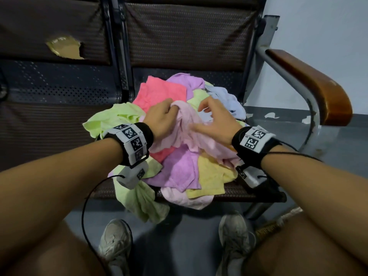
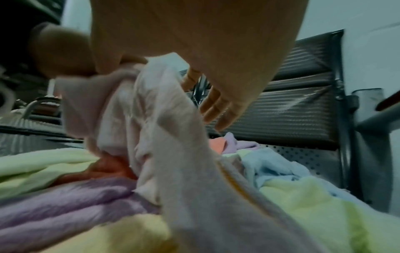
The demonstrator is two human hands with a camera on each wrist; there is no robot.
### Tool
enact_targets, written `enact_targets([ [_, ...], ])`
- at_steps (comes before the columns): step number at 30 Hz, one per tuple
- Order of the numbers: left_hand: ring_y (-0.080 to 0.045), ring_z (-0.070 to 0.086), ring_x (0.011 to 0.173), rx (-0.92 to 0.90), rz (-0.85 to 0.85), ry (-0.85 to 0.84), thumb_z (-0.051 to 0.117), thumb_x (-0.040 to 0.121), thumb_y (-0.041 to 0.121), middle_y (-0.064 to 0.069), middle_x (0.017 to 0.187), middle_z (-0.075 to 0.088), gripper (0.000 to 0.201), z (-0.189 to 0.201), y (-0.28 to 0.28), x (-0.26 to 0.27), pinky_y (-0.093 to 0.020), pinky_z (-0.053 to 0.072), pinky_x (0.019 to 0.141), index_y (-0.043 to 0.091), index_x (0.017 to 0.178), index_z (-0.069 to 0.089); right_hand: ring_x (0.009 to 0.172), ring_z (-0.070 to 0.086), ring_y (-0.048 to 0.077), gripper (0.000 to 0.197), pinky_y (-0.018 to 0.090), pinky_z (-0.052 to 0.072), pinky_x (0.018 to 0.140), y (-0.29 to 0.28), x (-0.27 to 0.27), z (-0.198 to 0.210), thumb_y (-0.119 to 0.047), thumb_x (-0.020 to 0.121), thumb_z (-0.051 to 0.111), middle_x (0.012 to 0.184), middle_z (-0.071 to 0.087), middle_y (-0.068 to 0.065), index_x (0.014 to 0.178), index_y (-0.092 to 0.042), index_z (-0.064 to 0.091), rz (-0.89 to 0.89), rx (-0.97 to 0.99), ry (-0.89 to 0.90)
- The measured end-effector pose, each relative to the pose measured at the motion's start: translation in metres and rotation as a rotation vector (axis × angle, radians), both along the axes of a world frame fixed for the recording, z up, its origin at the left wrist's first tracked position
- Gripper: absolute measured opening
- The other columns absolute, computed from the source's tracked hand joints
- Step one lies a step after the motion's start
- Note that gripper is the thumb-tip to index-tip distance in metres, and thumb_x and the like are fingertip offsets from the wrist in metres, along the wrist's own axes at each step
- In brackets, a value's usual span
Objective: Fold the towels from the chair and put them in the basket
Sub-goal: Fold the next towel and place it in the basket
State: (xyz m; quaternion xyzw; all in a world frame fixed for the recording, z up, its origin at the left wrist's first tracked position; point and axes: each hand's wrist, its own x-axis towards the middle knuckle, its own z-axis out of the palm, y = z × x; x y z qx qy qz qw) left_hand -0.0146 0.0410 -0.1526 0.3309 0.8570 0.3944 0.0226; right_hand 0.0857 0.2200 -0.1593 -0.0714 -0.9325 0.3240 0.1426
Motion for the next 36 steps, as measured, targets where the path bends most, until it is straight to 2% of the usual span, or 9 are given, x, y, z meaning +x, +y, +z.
enact_targets([
  [2, -0.024, 0.053, 0.081, 0.054, -0.007, -0.098, 0.046, 0.098, 0.032, -0.001, 0.083, 0.059, 0.022, 0.004, 0.004, 0.003, -0.033, 0.036, 0.067, 0.018, 0.082, 0.051, 0.095, 0.056, 0.014, 0.062, 0.03, 0.048, 0.078, -0.014, 0.003, -0.001, -0.067, 0.067, 0.073, 0.108, 0.058, -0.004, 0.11, -0.028, 0.051, 0.088, 0.071, -0.106],
  [6, -0.014, 0.06, 0.072, 0.014, -0.073, -0.187, 0.077, 0.071, 0.048, 0.004, 0.084, 0.065, 0.046, 0.001, -0.001, 0.005, -0.03, 0.047, 0.06, 0.024, 0.095, 0.047, 0.082, 0.062, 0.027, 0.005, 0.036, 0.05, 0.071, -0.01, -0.003, 0.002, -0.017, 0.087, 0.058, 0.085, 0.067, 0.006, 0.084, -0.016, 0.062, 0.025, 0.106, -0.14],
  [8, -0.023, 0.062, 0.069, -0.085, -0.092, -0.074, 0.084, 0.068, 0.032, 0.0, 0.079, 0.063, 0.059, -0.005, -0.006, 0.002, -0.032, 0.045, 0.056, 0.02, 0.104, 0.039, 0.084, 0.061, 0.021, 0.018, 0.031, 0.046, 0.074, -0.003, -0.005, 0.006, -0.007, 0.089, 0.05, 0.089, 0.067, 0.005, 0.091, -0.015, 0.066, -0.069, -0.075, -0.076],
  [11, -0.028, 0.061, 0.071, -0.046, -0.068, 0.035, 0.081, 0.074, 0.023, 0.0, 0.078, 0.062, 0.053, -0.007, -0.012, -0.002, -0.036, 0.045, 0.058, 0.018, 0.103, 0.036, 0.062, 0.054, -0.005, 0.021, 0.01, 0.039, 0.06, 0.004, -0.004, 0.012, -0.015, 0.089, 0.06, 0.081, 0.061, -0.001, 0.108, -0.021, 0.053, -0.192, -0.28, 0.071],
  [18, -0.029, 0.053, 0.076, -0.028, -0.02, 0.296, 0.053, 0.098, 0.037, -0.012, 0.08, 0.058, 0.033, 0.0, -0.004, -0.009, -0.037, 0.034, 0.065, 0.009, 0.084, 0.066, 0.066, 0.046, 0.014, 0.031, 0.031, 0.037, 0.064, 0.009, 0.005, 0.023, -0.028, 0.095, 0.064, 0.071, 0.059, 0.016, 0.082, 0.0, 0.069, -0.073, -0.146, 0.08],
  [22, -0.026, 0.053, 0.086, -0.138, 0.063, 0.263, 0.05, 0.097, 0.039, -0.007, 0.092, 0.056, 0.028, 0.004, 0.0, -0.008, -0.035, 0.04, 0.072, 0.025, 0.117, 0.063, 0.062, 0.045, -0.001, 0.027, 0.024, 0.033, 0.068, 0.002, 0.005, 0.029, -0.021, 0.103, 0.049, 0.07, 0.05, -0.01, 0.078, -0.017, 0.059, -0.067, -0.132, 0.113],
  [26, -0.028, 0.052, 0.074, -0.301, 0.29, 0.229, 0.061, 0.081, 0.043, -0.002, 0.086, 0.056, 0.027, 0.019, 0.001, -0.013, -0.034, 0.038, 0.064, 0.025, 0.096, 0.048, 0.06, 0.051, -0.007, 0.03, 0.013, 0.037, 0.057, -0.003, 0.009, 0.035, -0.031, 0.087, 0.074, 0.077, 0.058, -0.011, 0.099, -0.014, 0.053, -0.045, -0.105, 0.1],
  [30, -0.022, 0.055, 0.061, -0.122, 0.363, -0.176, 0.058, 0.085, 0.037, -0.003, 0.066, 0.057, 0.026, 0.032, 0.002, -0.015, -0.023, 0.041, 0.055, 0.015, 0.071, 0.059, 0.067, 0.051, 0.012, 0.025, 0.022, 0.038, 0.061, 0.001, 0.01, 0.034, -0.032, 0.086, 0.074, 0.078, 0.064, 0.001, 0.087, -0.01, 0.063, -0.093, 0.036, 0.113],
  [36, -0.016, 0.052, 0.058, 0.478, 0.079, -0.892, 0.063, 0.082, 0.008, -0.007, 0.075, 0.055, 0.017, 0.049, 0.02, 0.017, -0.024, 0.051, 0.052, 0.01, 0.091, 0.078, 0.056, 0.039, 0.014, 0.038, 0.033, 0.03, 0.062, -0.008, 0.013, 0.043, -0.028, 0.104, 0.049, 0.058, 0.045, -0.006, 0.073, -0.008, 0.057, -0.045, 0.106, 0.197],
])
